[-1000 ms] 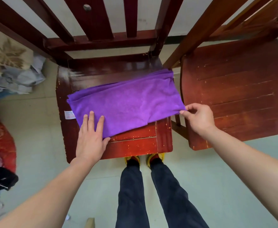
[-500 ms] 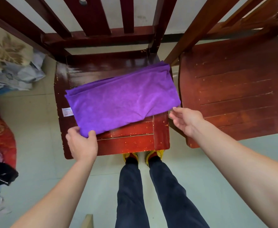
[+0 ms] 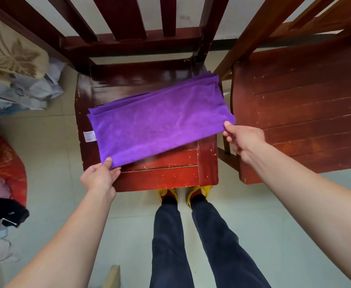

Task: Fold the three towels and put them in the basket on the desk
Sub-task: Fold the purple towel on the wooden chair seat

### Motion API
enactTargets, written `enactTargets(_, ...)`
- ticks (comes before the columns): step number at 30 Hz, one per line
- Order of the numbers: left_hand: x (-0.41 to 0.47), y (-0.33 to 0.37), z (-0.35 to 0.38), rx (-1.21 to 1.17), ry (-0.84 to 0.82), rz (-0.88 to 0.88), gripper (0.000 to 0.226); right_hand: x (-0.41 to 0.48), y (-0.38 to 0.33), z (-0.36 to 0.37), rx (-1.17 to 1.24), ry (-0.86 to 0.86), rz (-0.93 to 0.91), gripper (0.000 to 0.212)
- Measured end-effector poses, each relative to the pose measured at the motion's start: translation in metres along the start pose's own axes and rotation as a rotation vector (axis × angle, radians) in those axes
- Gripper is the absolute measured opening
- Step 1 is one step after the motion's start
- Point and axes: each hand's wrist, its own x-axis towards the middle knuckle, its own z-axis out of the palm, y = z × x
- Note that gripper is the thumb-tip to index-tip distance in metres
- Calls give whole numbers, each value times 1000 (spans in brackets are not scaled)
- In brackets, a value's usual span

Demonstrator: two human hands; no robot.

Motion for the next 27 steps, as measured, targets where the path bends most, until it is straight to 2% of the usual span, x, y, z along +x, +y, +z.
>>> enactTargets(5,5,-3,1,88,3,-26,24,-5,11,-21,-206,25,-164,16)
enactTargets(7,7,-2,0,235,49,27,20,-4,7,-20,-369,97,-286,19)
enactTargets(10,2,12,1,604,135,397,22,-10,-16,-6,-573,207,-538,39)
enactTargets(13,-11,39,18,808,23,872,30,-10,-41,20,-589,145,-707,48)
enactTargets(15,-8,56,35,940,-69,1048,36,-6,-54,35,-599,75,-736,53)
enactTargets(18,3,73,57,1183,-200,1051,52,-3,-66,43,-665,75,-722,40)
enactTargets(21,9,79,62,1292,-193,1066,58,-10,-63,35,-816,25,-861,13)
enactTargets(24,12,77,59,1297,-183,1108,55,-9,-49,23,-962,-132,-972,20)
enactTargets(25,14,79,59,1289,-183,1111,54,-5,-49,23,-916,-153,-952,21)
enactTargets(27,15,77,56,1266,-197,1106,54,2,-57,27,-642,-109,-825,16)
